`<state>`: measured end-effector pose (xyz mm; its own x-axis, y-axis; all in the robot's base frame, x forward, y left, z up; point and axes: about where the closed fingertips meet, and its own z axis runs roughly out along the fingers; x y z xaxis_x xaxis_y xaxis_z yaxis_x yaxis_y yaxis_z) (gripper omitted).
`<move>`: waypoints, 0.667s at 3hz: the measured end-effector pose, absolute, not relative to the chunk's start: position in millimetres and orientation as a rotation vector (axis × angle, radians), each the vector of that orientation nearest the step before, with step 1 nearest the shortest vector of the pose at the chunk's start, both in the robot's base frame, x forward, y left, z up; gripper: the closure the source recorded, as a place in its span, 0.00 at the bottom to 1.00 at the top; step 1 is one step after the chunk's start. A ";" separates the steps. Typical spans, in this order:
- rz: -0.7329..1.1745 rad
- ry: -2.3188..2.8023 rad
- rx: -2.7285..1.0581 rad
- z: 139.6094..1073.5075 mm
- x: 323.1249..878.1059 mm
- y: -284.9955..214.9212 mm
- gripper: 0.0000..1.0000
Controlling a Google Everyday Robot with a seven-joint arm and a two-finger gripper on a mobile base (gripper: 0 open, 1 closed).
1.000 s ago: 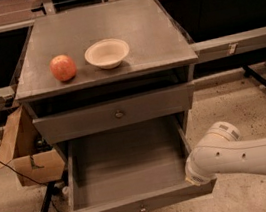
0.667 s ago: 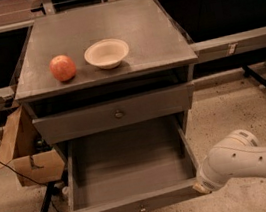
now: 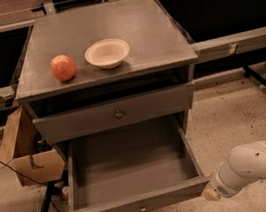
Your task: Close middle drawer
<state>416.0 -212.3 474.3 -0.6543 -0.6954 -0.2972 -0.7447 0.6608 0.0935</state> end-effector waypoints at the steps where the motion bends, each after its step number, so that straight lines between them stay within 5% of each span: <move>1: 0.419 2.641 -1.149 449.8 438.8 -213.7 1.00; 2: 0.474 2.645 -1.142 436.6 451.7 -213.1 1.00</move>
Offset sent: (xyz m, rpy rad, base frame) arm 0.1166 -0.0021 -0.0743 0.2000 0.1094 -0.0105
